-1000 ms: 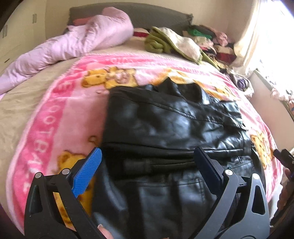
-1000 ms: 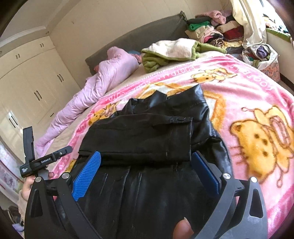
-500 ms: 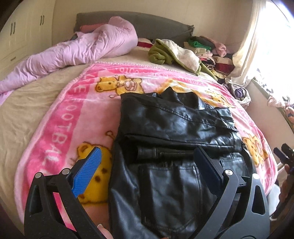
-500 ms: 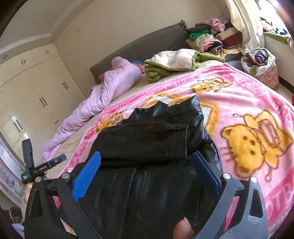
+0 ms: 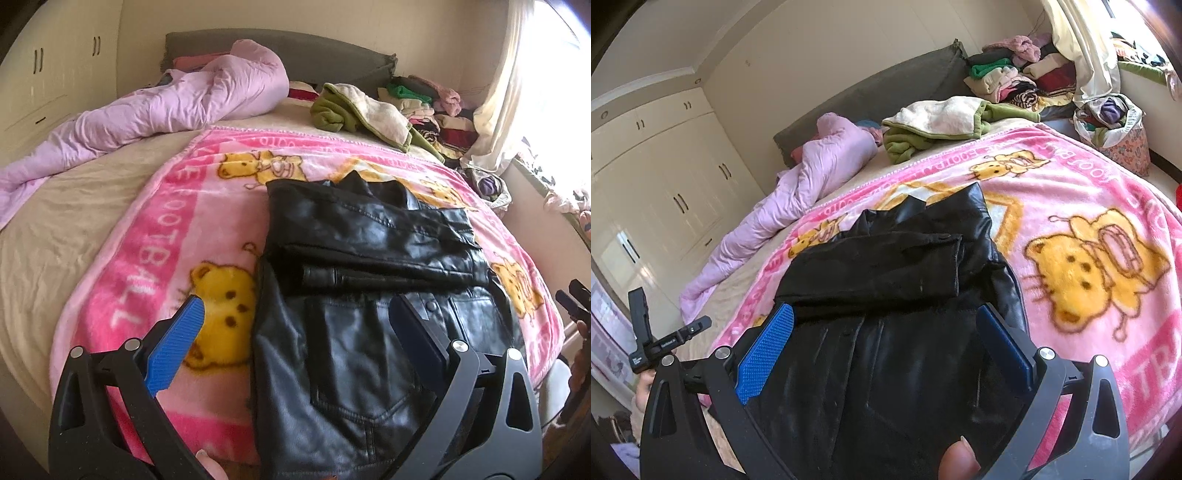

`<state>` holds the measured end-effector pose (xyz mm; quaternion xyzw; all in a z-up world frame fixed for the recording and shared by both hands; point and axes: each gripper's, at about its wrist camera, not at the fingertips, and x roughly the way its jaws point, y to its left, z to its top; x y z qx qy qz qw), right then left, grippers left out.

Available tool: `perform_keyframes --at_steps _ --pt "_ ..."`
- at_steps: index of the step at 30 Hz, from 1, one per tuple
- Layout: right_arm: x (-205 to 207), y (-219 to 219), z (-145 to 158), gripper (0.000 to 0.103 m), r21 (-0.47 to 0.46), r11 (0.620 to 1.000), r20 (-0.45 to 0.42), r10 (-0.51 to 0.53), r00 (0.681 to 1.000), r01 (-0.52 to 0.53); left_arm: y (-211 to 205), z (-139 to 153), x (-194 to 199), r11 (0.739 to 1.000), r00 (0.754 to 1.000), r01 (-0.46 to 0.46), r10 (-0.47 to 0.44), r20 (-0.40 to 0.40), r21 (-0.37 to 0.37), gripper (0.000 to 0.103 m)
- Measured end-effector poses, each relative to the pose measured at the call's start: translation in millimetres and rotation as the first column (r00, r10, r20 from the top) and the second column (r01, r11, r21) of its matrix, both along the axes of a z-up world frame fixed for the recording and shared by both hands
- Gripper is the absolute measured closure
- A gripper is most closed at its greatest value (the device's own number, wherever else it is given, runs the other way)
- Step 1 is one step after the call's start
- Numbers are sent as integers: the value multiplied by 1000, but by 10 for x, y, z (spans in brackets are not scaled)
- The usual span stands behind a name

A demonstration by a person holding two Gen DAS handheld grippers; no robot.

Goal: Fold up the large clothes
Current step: 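Move both open grippers along the jacket to its hem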

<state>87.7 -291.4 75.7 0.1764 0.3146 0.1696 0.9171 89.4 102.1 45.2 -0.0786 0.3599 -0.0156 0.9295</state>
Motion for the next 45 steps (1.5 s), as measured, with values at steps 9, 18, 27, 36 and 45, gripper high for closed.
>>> perform_keyframes --at_steps 9,18,27,36,45 --pt "-178 -91 -19 4 -37 999 -11 -8 1000 8 0 -145 -160 1000 999 28 -28 -46 -6 9" --pt "-384 -209 -207 4 -95 995 -57 -12 998 6 64 -375 -280 999 993 36 -36 -115 0 9" --pt "-533 -316 -370 4 -96 995 -100 -7 995 -3 73 -545 -348 995 977 92 -86 -196 23 9" --pt "-614 -393 -573 4 -111 994 -170 2 985 -21 -57 -824 -298 977 940 182 -138 -313 114 9" --pt "-647 -306 -992 4 -123 987 -281 63 958 -101 -21 -941 -219 983 918 176 -144 -368 55 9"
